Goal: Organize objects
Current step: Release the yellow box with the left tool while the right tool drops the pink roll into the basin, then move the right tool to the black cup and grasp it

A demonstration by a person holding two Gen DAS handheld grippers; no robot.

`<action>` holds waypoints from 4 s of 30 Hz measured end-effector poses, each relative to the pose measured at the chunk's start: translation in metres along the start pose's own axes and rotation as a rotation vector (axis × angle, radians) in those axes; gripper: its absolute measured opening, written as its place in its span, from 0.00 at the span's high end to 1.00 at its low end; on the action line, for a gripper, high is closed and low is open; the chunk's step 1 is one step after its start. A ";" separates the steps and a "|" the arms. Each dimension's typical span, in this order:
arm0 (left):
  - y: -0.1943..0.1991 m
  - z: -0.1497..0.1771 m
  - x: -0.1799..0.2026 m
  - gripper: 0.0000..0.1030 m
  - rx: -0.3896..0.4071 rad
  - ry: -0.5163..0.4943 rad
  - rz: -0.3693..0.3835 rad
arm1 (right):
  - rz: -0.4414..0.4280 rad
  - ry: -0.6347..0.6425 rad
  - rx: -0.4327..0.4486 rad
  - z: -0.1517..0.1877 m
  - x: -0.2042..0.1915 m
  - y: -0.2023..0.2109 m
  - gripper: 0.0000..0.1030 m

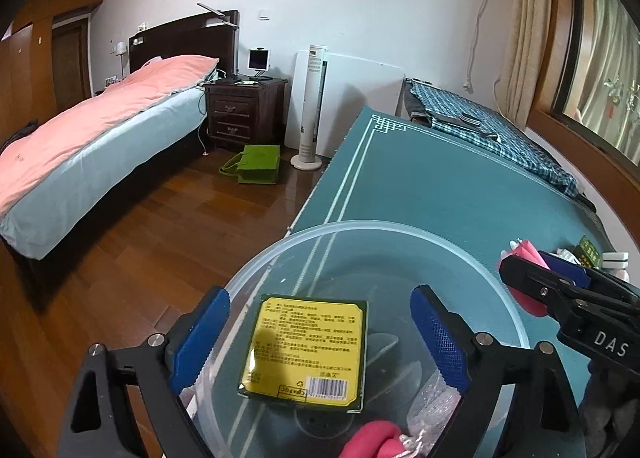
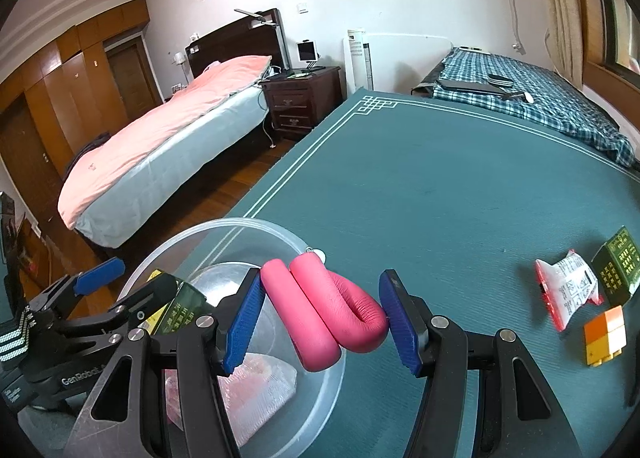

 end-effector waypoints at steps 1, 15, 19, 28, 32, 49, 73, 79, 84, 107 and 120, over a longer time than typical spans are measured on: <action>0.001 0.001 -0.002 0.08 0.002 0.005 0.000 | -0.003 0.003 -0.002 -0.001 -0.001 -0.001 0.41; 0.011 0.005 -0.015 0.07 0.007 0.075 -0.016 | -0.061 0.000 0.020 -0.003 -0.008 0.002 0.24; 0.014 0.004 -0.015 0.07 0.010 0.079 -0.017 | -0.058 -0.033 0.025 0.002 0.000 0.009 0.24; 0.019 0.005 -0.008 0.07 0.014 0.064 -0.012 | -0.045 -0.092 0.011 0.022 0.022 0.021 0.24; 0.021 0.006 -0.004 0.07 0.017 0.059 -0.010 | -0.040 -0.118 0.005 0.030 0.032 0.026 0.24; 0.028 0.010 0.030 0.07 0.006 0.007 -0.004 | -0.004 -0.221 -0.013 0.064 0.081 0.042 0.24; 0.027 0.019 0.118 0.06 0.007 -0.145 -0.012 | 0.082 -0.393 0.027 0.109 0.188 0.083 0.24; 0.026 0.023 0.146 0.06 0.000 -0.192 0.011 | 0.135 -0.432 0.049 0.120 0.220 0.101 0.24; 0.027 0.026 0.169 0.06 0.002 -0.236 0.031 | 0.195 -0.451 0.063 0.124 0.250 0.114 0.24; 0.014 0.044 0.267 0.06 -0.057 -0.402 0.148 | 0.306 -0.273 0.057 0.094 0.305 0.095 0.24; -0.009 0.045 0.295 0.06 -0.106 -0.417 0.168 | 0.281 -0.256 0.035 0.102 0.300 0.090 0.36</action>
Point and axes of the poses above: each gripper's, at about its wrist camera, not at the fingertips, and y roughly against the way its jaws point, x to its right, z to its underside, the point moved 3 cm from there along -y, roughly the way its jaws point, and after that the axes turned 6 degrees about -x, right-handed, at the moved point
